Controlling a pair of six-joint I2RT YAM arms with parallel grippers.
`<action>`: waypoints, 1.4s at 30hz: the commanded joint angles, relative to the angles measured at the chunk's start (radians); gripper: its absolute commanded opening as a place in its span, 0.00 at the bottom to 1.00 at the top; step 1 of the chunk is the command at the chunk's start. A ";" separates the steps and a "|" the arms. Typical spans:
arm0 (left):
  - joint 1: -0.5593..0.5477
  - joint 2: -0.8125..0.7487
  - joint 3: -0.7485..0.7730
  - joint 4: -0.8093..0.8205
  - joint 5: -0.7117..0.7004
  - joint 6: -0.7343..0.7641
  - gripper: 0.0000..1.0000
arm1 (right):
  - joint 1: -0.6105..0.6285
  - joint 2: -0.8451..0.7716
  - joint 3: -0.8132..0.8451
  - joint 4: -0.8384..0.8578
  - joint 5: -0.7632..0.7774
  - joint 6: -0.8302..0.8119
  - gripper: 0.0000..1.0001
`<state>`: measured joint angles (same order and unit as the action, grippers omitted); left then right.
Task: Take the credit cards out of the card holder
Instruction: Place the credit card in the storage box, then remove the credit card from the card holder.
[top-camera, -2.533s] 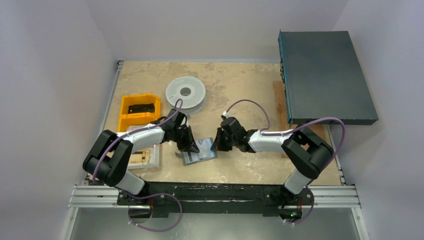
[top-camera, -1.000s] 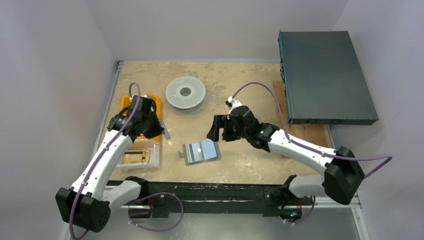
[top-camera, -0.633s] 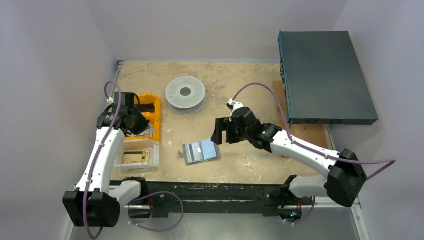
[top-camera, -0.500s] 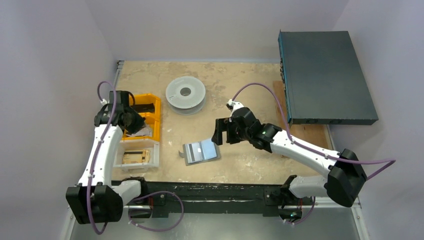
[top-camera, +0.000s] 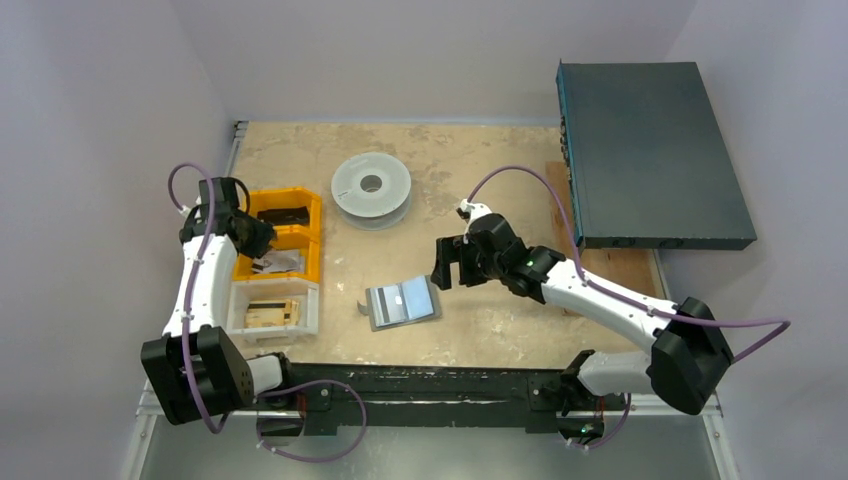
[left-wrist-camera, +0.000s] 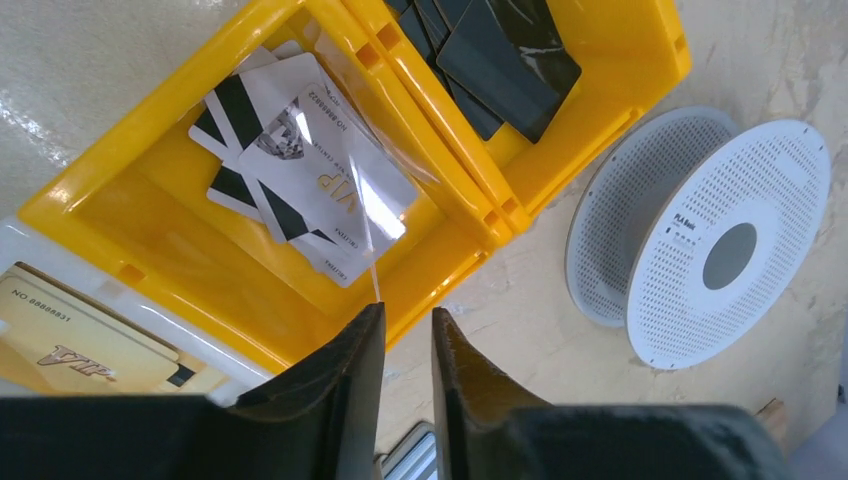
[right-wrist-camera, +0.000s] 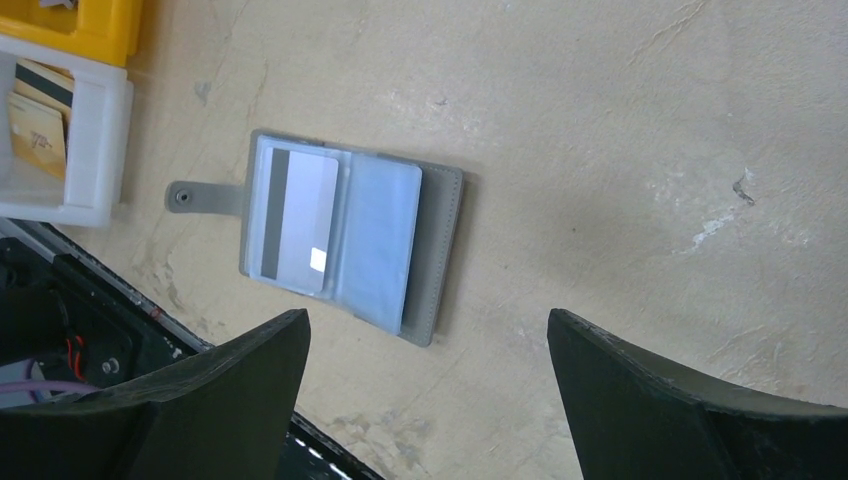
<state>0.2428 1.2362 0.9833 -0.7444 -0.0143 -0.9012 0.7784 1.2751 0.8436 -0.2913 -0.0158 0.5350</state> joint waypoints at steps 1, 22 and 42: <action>0.015 -0.034 -0.003 0.046 -0.006 -0.013 0.29 | -0.001 -0.018 -0.016 0.040 0.003 -0.029 0.90; -0.297 -0.270 -0.155 0.001 0.230 0.156 0.44 | 0.090 0.106 0.033 0.050 0.038 0.063 0.87; -0.647 -0.092 -0.304 0.302 0.376 0.112 0.32 | 0.201 0.423 0.166 0.208 -0.024 0.271 0.37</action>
<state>-0.3737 1.1007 0.6930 -0.5728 0.3153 -0.7689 0.9871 1.6653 0.9688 -0.1577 0.0193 0.7578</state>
